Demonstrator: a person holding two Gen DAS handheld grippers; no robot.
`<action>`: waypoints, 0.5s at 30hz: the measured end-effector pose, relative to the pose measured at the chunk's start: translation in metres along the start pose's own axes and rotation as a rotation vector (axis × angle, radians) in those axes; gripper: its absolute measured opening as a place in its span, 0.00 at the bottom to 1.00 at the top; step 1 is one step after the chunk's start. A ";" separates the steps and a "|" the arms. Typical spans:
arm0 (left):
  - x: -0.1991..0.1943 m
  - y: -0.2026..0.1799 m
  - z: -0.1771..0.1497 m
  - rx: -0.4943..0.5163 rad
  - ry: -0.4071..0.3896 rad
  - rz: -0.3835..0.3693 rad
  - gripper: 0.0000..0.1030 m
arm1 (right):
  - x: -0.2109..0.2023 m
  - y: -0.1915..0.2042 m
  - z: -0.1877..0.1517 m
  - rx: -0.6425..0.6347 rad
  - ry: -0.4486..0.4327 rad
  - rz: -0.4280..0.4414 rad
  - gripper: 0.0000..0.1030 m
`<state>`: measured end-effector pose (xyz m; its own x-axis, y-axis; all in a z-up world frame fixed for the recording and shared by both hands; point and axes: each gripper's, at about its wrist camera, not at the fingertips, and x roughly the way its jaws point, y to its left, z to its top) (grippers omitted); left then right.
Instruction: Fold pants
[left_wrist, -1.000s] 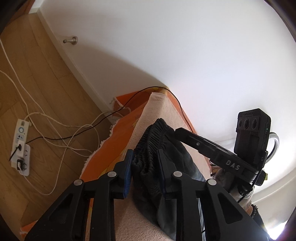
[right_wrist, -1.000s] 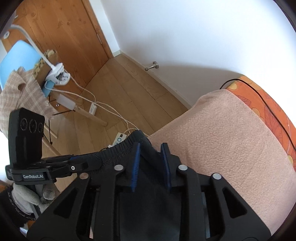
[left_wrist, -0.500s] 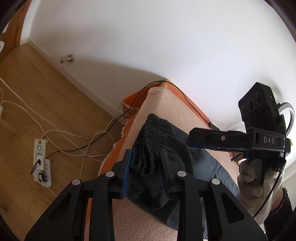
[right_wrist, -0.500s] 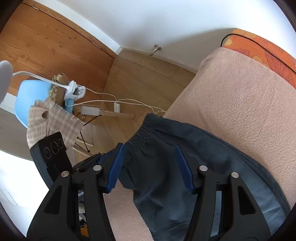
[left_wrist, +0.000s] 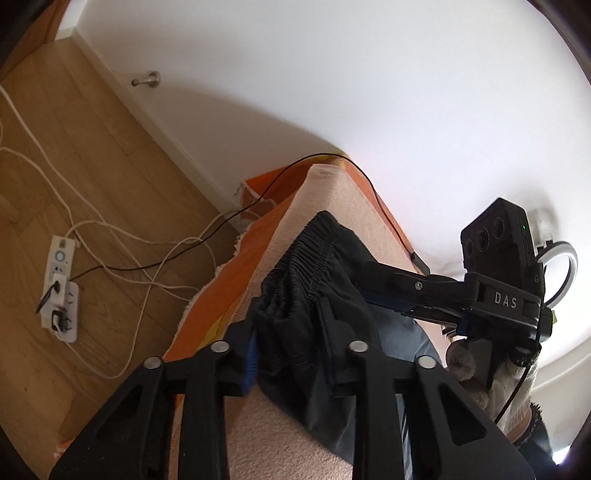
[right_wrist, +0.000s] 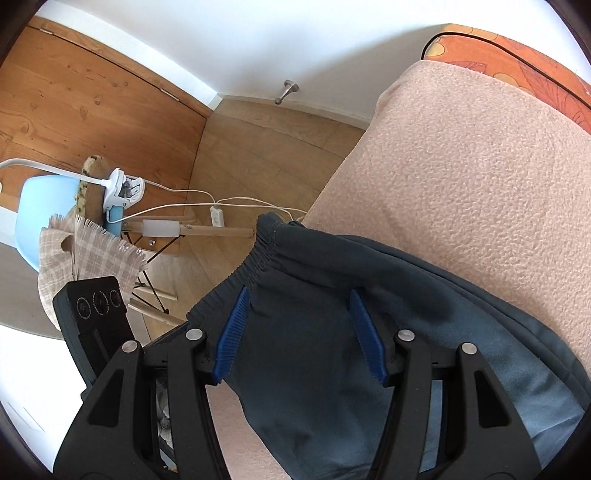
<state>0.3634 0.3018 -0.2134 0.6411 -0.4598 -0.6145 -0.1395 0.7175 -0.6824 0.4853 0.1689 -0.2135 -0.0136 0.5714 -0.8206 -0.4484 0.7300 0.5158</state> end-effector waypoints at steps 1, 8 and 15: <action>-0.003 -0.008 0.000 0.041 -0.017 0.011 0.20 | -0.002 0.000 0.001 0.002 0.003 -0.003 0.58; -0.020 -0.074 -0.018 0.360 -0.097 0.072 0.17 | -0.030 0.007 0.006 0.007 -0.004 0.041 0.61; -0.011 -0.119 -0.051 0.564 -0.100 0.099 0.17 | -0.036 0.025 0.005 -0.049 0.087 -0.008 0.63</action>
<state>0.3344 0.1953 -0.1456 0.7175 -0.3441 -0.6057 0.2035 0.9351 -0.2901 0.4792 0.1679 -0.1696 -0.0869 0.5291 -0.8441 -0.4921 0.7140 0.4981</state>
